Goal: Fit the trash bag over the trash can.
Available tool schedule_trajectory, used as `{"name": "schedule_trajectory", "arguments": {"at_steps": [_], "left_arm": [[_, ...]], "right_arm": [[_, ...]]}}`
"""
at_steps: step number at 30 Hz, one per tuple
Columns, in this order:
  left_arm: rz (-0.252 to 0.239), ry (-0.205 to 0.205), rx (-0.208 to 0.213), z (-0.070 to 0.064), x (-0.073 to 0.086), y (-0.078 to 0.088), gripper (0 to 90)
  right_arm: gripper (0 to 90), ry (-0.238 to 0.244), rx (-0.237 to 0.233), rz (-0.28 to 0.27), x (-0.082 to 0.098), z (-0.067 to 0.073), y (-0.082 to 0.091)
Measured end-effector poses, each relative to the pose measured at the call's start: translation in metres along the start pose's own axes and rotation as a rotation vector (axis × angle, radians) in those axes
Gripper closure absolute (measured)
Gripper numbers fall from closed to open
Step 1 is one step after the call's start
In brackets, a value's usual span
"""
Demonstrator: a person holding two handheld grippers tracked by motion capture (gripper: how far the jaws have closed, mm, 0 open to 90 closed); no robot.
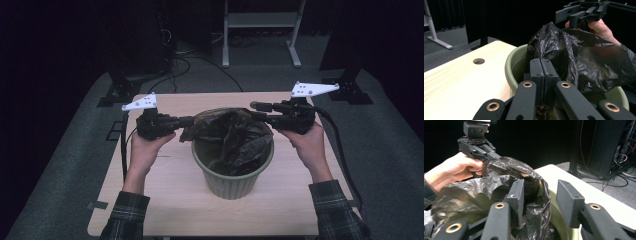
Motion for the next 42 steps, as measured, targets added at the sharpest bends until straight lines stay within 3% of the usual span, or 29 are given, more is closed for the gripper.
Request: {"name": "schedule_trajectory", "arguments": {"at_steps": [5, 7, 9, 11, 13, 16, 20, 23, 26, 29, 31, 35, 42], "left_arm": [[0.003, -0.004, 0.003, -0.001, -0.002, -0.003, 86.4], [-0.002, 0.002, 0.002, -0.001, -0.003, -0.002, 79.8], [-0.007, 0.002, -0.021, -0.002, -0.004, 0.001, 68.2], [-0.024, -0.005, -0.034, -0.005, -0.008, 0.007, 58.0], [-0.042, -0.020, -0.052, -0.010, -0.012, 0.015, 53.2], [-0.067, -0.048, -0.038, -0.021, -0.020, 0.021, 50.4], [-0.050, -0.079, -0.011, -0.032, -0.026, 0.011, 48.6], [-0.039, -0.089, -0.001, -0.035, -0.026, -0.005, 46.7], [0.003, -0.108, -0.001, -0.034, -0.024, -0.024, 51.4], [0.036, -0.133, 0.005, -0.035, -0.022, -0.031, 76.6], [0.018, -0.132, 0.017, -0.035, -0.020, -0.027, 89.3], [-0.020, -0.104, -0.007, -0.028, -0.016, -0.007, 89.5], [-0.043, -0.066, -0.101, -0.011, -0.005, 0.027, 89.4]], "right_arm": [[60.6, -0.017, 0.019, 0.043, 0.004, -0.007, -0.016], [77.9, -0.027, 0.016, 0.062, 0.006, -0.010, -0.023], [89.4, -0.023, 0.022, 0.074, 0.008, -0.011, -0.027], [90.0, -0.029, 0.033, 0.085, 0.009, -0.013, -0.030], [90.0, -0.027, 0.048, 0.090, 0.010, -0.015, -0.029], [90.0, -0.031, 0.054, 0.086, 0.010, -0.017, -0.027], [90.0, -0.030, 0.056, 0.090, 0.010, -0.017, -0.025], [90.0, -0.032, 0.054, 0.088, 0.010, -0.016, -0.024], [90.0, -0.035, 0.047, 0.084, 0.010, -0.015, -0.024], [90.0, -0.028, 0.055, 0.091, 0.010, -0.015, -0.022], [90.0, -0.023, 0.074, 0.101, 0.011, -0.017, -0.017], [90.0, -0.046, 0.105, 0.094, 0.016, -0.030, 0.000], [90.0, -0.065, 0.144, 0.103, 0.028, -0.041, 0.019]]}}
Point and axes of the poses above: each handheld gripper's, and its own axes: y roughly backward along the jaws, x roughly out of its underside, z roughly to its left, the point moved 3 cm from there along -y, roughly forward along the jaws, and after that the axes turned 6 degrees about x, right-handed, at the moved point
